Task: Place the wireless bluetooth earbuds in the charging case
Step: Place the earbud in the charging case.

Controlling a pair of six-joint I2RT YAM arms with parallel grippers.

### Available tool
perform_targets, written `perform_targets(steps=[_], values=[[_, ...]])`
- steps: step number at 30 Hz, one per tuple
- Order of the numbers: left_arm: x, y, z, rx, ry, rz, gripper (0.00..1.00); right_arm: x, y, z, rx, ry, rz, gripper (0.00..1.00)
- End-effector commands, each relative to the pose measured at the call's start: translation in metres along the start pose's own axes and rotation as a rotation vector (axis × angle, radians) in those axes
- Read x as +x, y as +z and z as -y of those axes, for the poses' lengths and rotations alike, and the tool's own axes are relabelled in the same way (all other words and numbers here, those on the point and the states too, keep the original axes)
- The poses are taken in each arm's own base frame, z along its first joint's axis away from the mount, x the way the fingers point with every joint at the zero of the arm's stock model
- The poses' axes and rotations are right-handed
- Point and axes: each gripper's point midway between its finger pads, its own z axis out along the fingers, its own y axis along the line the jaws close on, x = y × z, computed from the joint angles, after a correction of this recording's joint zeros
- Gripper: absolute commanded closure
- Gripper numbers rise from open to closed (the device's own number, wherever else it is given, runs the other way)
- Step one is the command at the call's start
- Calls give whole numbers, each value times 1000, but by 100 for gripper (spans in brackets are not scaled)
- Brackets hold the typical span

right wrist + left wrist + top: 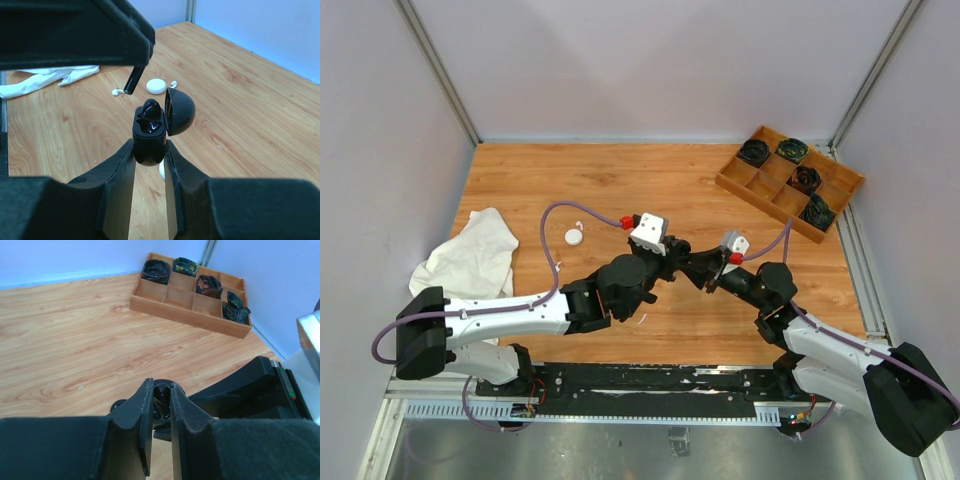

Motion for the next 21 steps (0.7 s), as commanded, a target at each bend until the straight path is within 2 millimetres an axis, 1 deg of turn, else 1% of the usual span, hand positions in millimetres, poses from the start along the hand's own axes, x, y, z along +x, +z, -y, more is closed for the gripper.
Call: perform_targets(steps=[1, 11, 21], values=[[-7, -2, 5, 24, -12, 37, 86, -10, 0, -9, -34, 0, 53, 99], [2, 2, 7, 26, 8, 31, 86, -13, -1, -10, -37, 4, 64, 99], [14, 5, 4, 4, 45, 21, 86, -16, -1, -11, -40, 11, 74, 99]])
